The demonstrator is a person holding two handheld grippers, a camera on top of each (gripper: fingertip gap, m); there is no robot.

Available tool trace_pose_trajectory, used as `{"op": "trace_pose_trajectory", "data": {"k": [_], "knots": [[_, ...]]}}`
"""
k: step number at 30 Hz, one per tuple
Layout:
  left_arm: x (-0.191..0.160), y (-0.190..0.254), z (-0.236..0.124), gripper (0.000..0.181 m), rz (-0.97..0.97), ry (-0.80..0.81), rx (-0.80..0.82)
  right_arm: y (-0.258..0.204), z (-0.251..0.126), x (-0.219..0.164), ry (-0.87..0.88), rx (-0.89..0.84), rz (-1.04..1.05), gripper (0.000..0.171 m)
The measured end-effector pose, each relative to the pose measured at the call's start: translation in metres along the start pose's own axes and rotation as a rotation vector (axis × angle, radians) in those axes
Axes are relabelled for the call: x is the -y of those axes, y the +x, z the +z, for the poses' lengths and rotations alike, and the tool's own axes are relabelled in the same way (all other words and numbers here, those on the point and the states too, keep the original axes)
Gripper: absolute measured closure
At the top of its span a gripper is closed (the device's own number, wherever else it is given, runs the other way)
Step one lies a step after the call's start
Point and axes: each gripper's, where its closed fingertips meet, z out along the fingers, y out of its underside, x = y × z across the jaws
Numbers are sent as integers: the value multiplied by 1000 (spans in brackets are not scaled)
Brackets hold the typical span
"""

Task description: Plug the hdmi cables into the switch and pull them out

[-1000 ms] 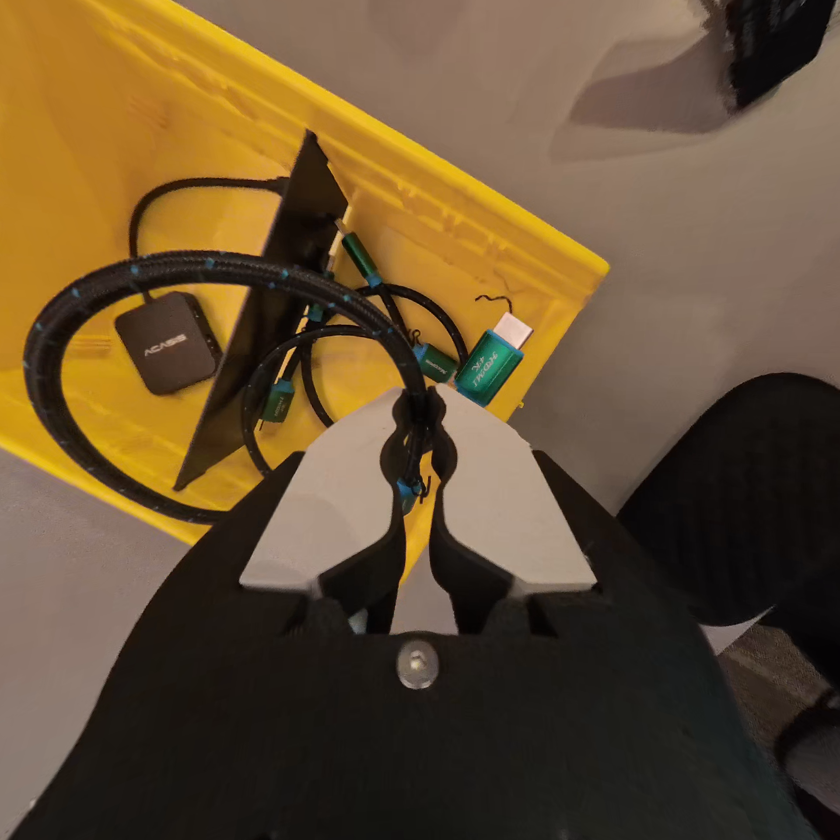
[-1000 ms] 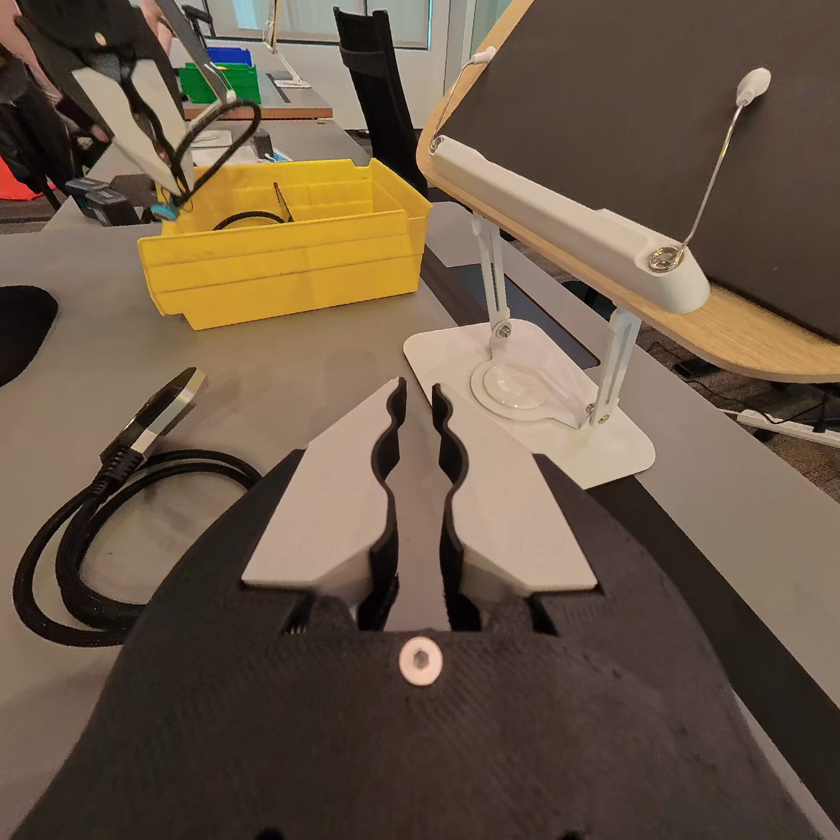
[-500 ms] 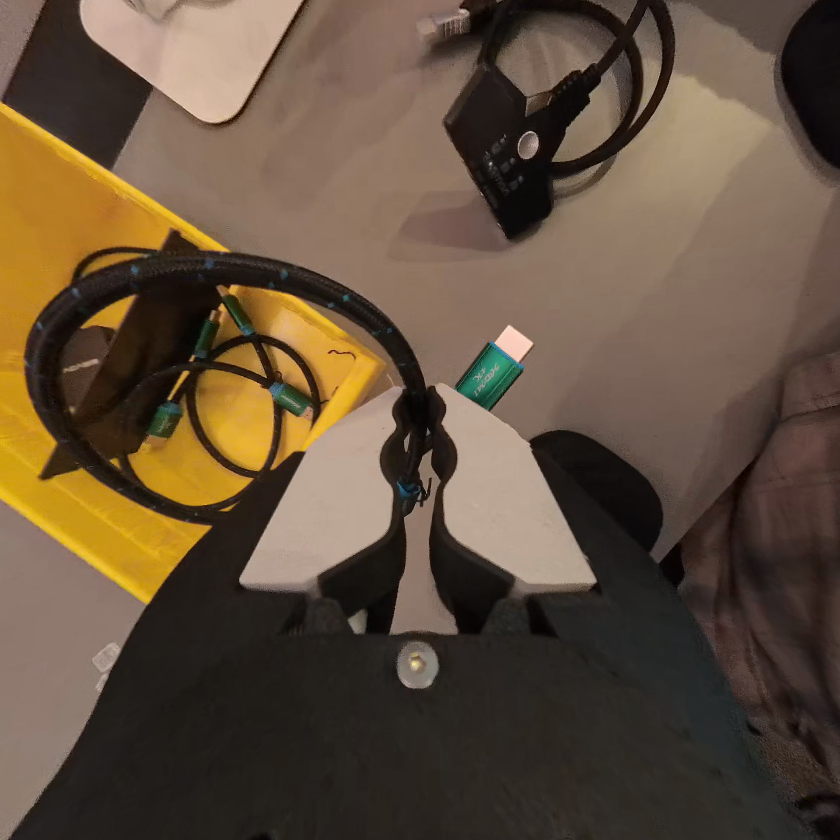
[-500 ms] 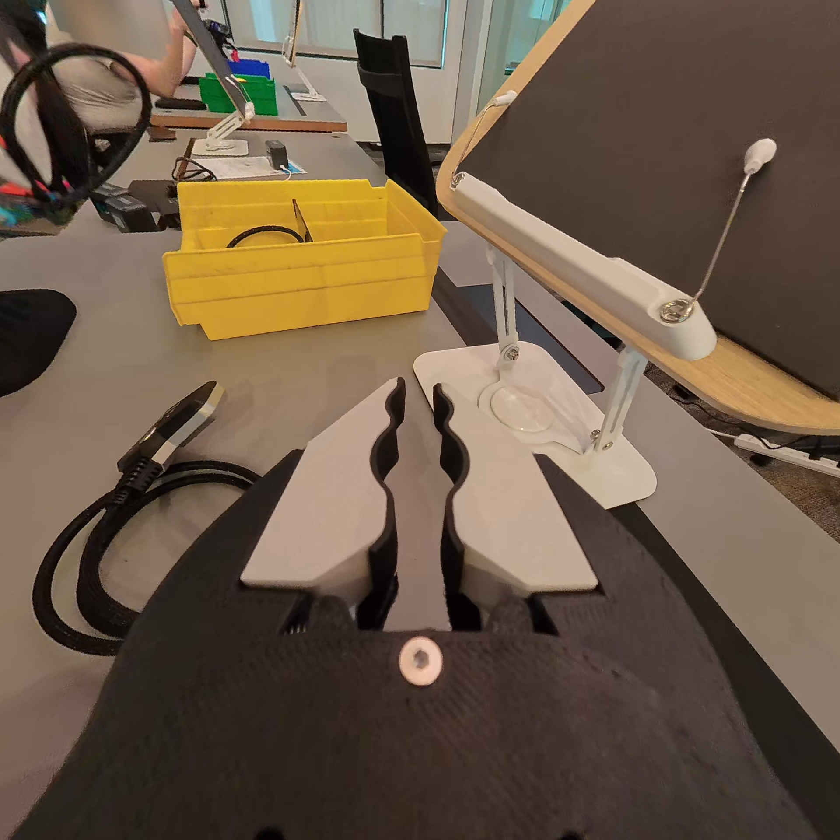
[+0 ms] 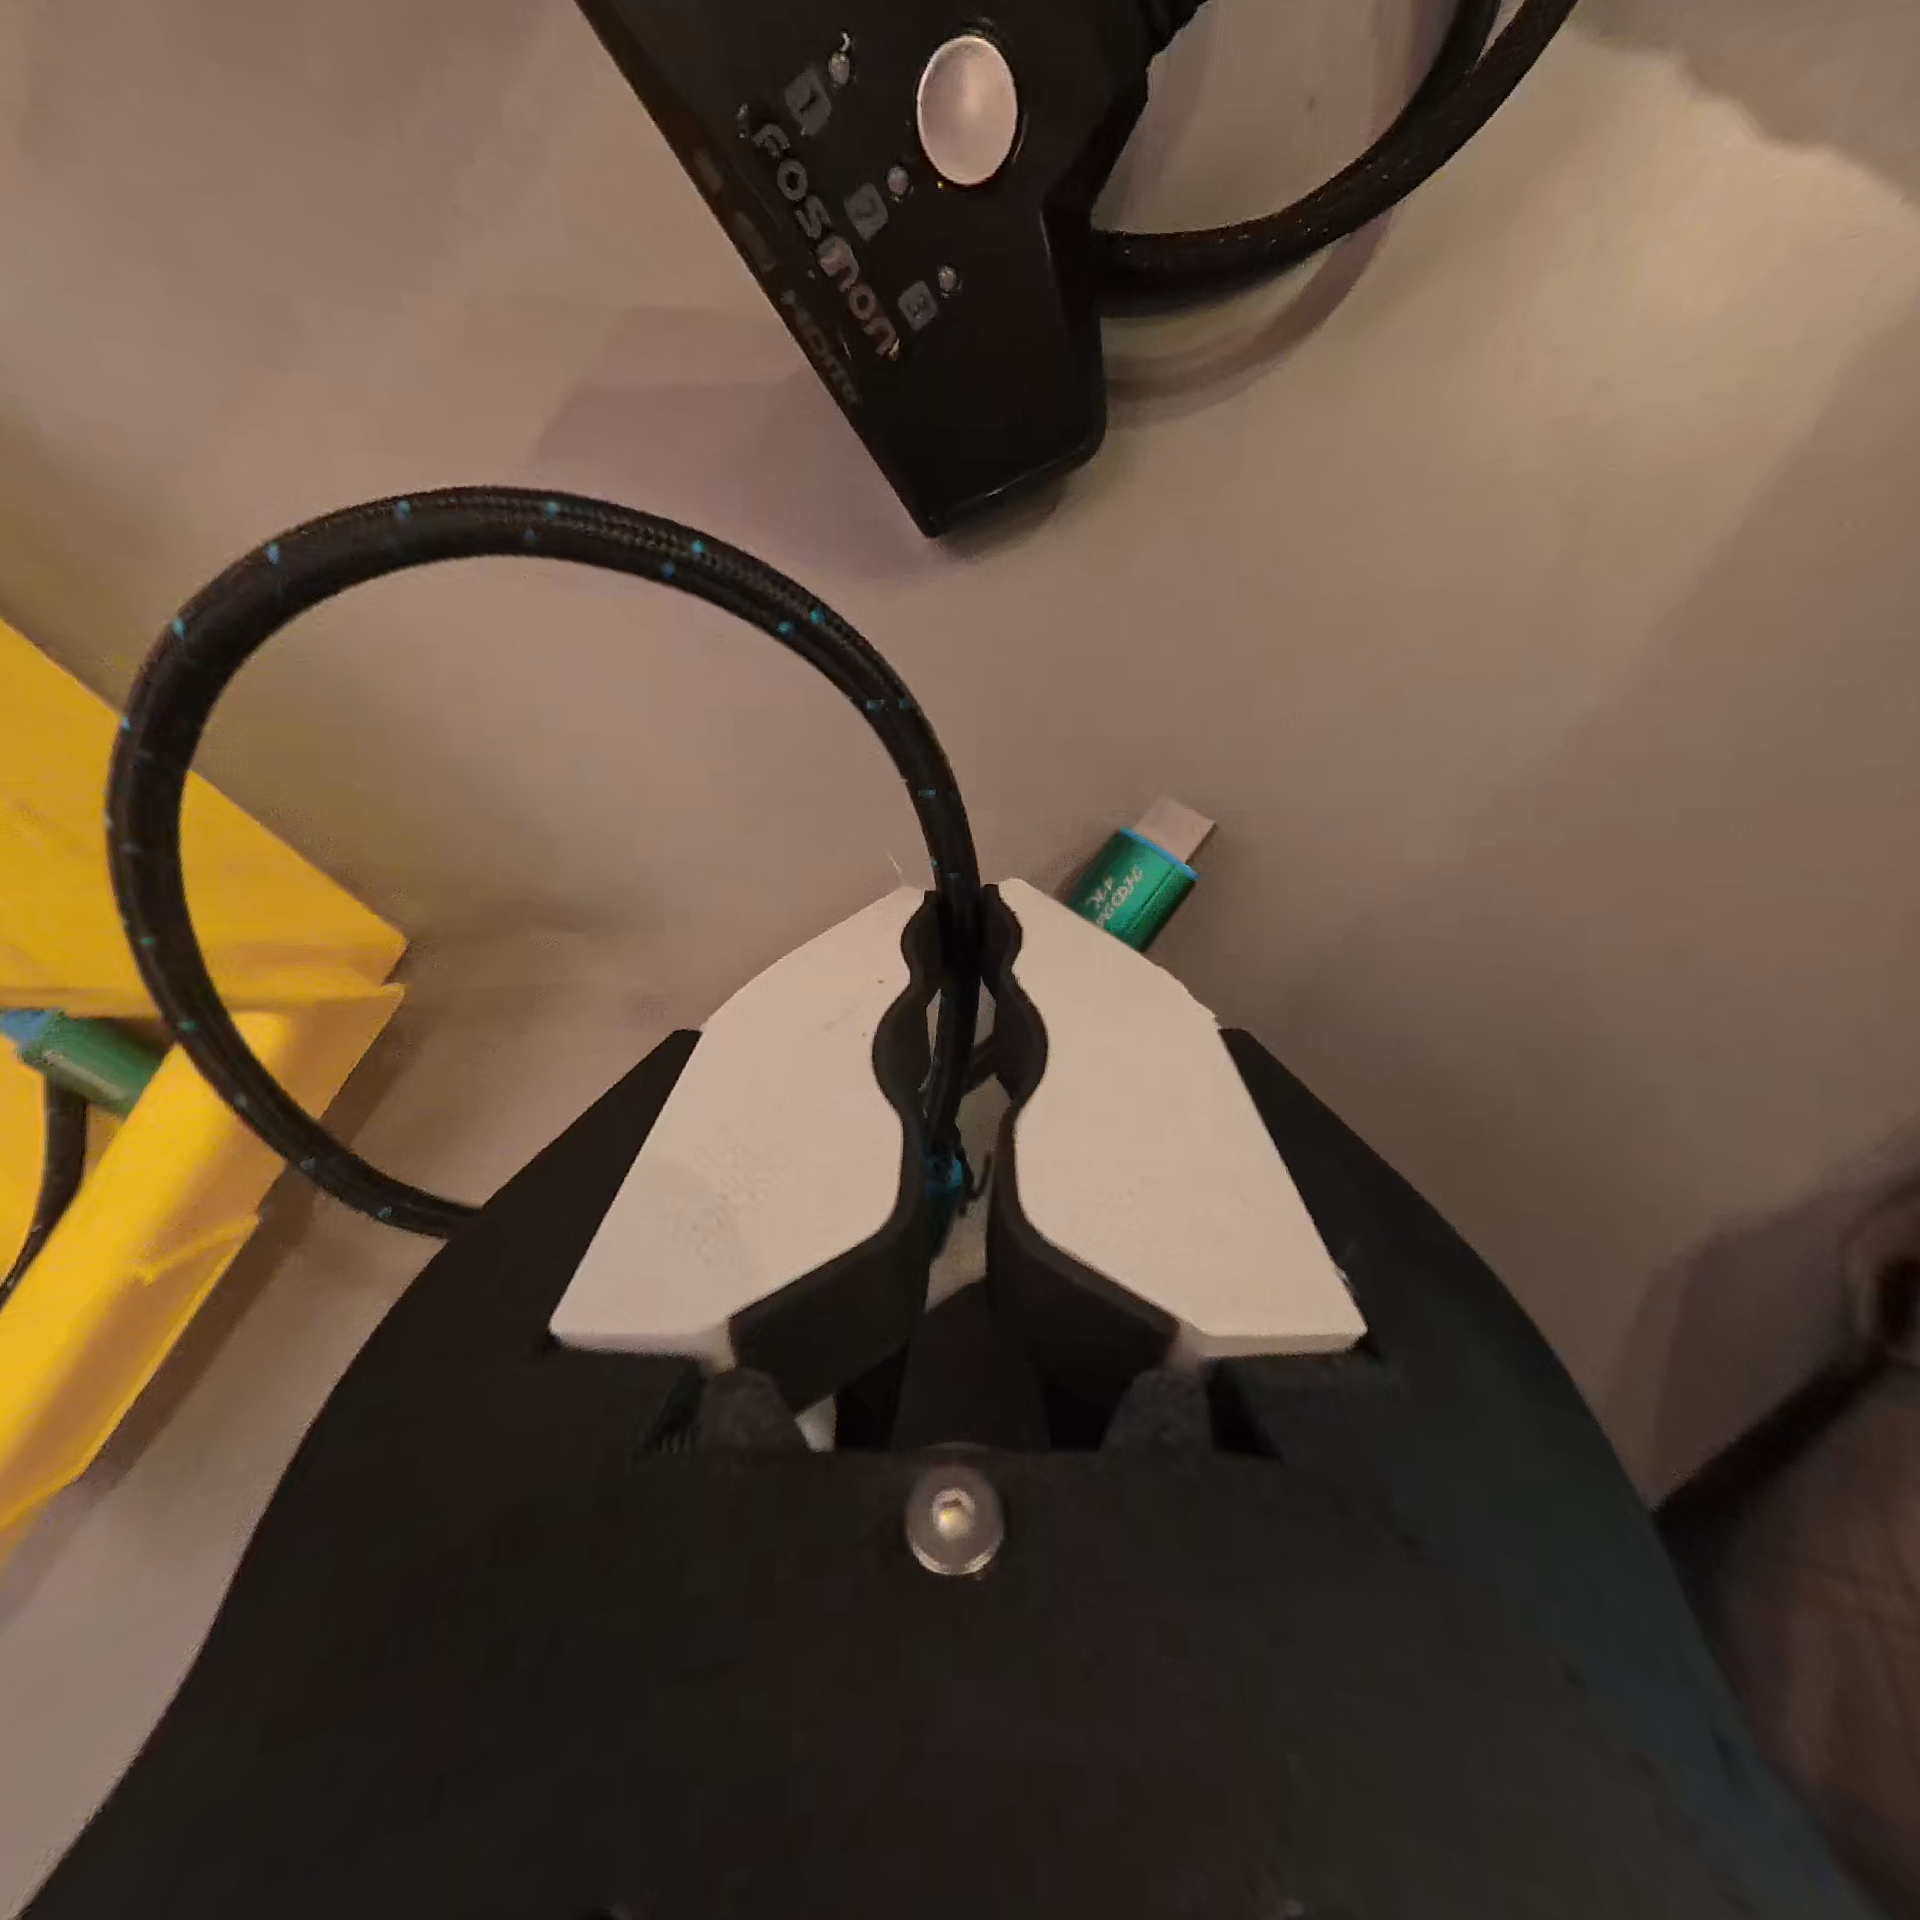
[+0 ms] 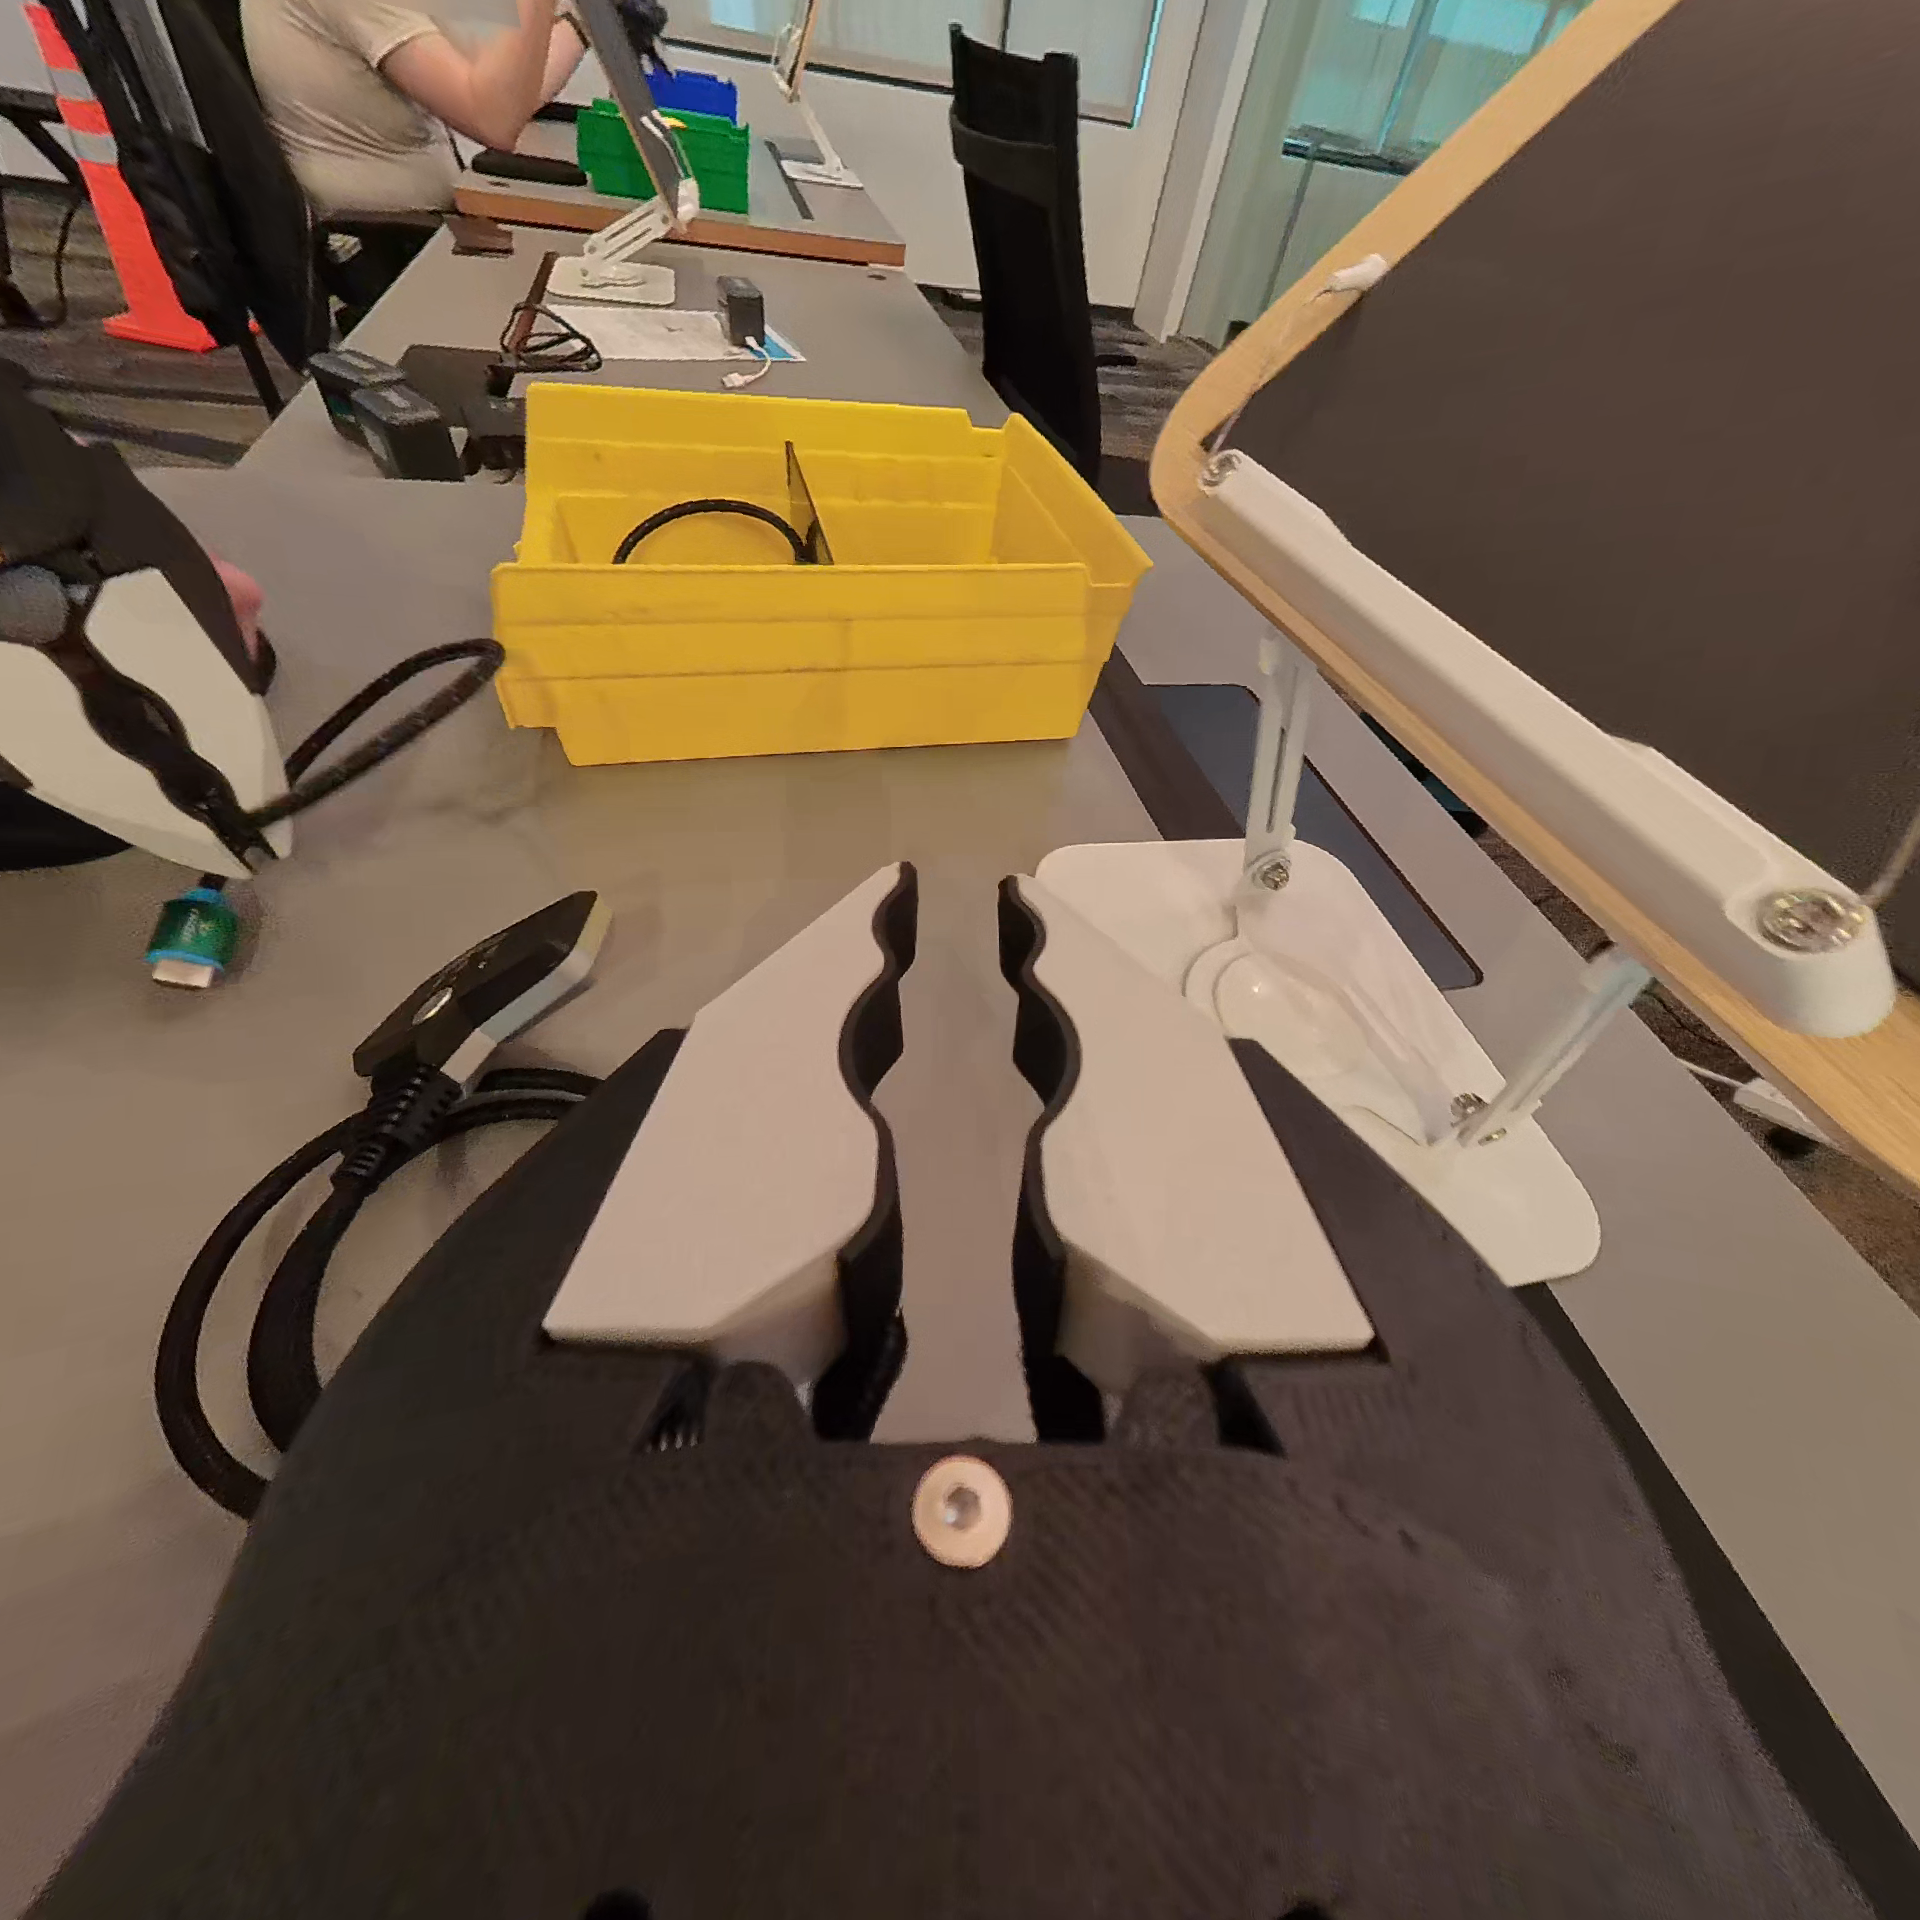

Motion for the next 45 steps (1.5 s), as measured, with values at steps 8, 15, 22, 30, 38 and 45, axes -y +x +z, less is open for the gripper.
{"op": "trace_pose_trajectory", "data": {"k": [8, 15, 22, 30, 38, 45], "knots": [[8, -9, -36, 136, -51, 191, -48, -60, 27, 27, -34, 173, -129, 137], [-44, -15, -53, 137, 333, 80, 51, -160, 54, 46, -92, 470, -273, 143], [-59, -42, -16, 145, 787, -88, 140, -204, 71, 35, -151, 595, -329, 147], [-58, -16, 1, 167, 907, -125, -144, -205, 75, 27, -153, 627, -297, 148], [-49, 3, 6, 174, 695, -87, -396, -211, 76, 20, -185, 661, -291, 152], [-19, -5, -26, 174, 447, 173, -385, -220, 71, 29, -159, 661, -350, 139]]}}
